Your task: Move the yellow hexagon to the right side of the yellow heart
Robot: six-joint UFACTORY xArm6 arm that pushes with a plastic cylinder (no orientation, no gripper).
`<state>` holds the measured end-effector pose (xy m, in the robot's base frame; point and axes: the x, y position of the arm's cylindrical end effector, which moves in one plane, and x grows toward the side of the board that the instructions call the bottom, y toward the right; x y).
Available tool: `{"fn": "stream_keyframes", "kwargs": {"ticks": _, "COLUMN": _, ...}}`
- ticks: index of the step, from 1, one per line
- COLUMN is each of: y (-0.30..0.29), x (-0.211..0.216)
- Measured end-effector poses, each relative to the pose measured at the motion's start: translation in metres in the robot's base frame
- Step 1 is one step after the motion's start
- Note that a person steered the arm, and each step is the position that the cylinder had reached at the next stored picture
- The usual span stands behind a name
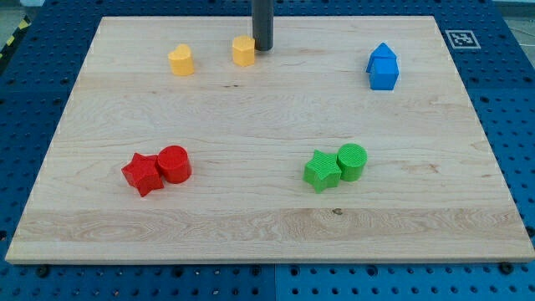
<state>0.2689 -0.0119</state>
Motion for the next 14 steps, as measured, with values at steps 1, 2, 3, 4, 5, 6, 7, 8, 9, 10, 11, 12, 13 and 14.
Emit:
{"fn": "stream_keyframes", "kwargs": {"ticks": 1, "y": -0.002, "x": 0.006}}
{"fn": "stream_keyframes", "kwargs": {"ticks": 2, "y": -0.015, "x": 0.007}}
{"fn": "stream_keyframes", "kwargs": {"ticks": 3, "y": -0.022, "x": 0.007}}
{"fn": "stream_keyframes", "kwargs": {"ticks": 4, "y": -0.022, "x": 0.007}}
{"fn": "stream_keyframes", "kwargs": {"ticks": 5, "y": -0.025, "x": 0.007}}
{"fn": "stream_keyframes", "kwargs": {"ticks": 6, "y": -0.025, "x": 0.007}}
{"fn": "stream_keyframes", "kwargs": {"ticks": 7, "y": -0.025, "x": 0.018}}
{"fn": "stream_keyframes", "kwargs": {"ticks": 8, "y": -0.025, "x": 0.021}}
{"fn": "stream_keyframes", "kwargs": {"ticks": 9, "y": -0.035, "x": 0.025}}
{"fn": "stream_keyframes", "kwargs": {"ticks": 10, "y": -0.045, "x": 0.025}}
{"fn": "stream_keyframes", "kwargs": {"ticks": 11, "y": -0.043, "x": 0.026}}
{"fn": "stream_keyframes", "kwargs": {"ticks": 12, "y": -0.029, "x": 0.051}}
{"fn": "stream_keyframes", "kwargs": {"ticks": 13, "y": -0.028, "x": 0.058}}
{"fn": "stream_keyframes", "kwargs": {"ticks": 14, "y": -0.028, "x": 0.067}}
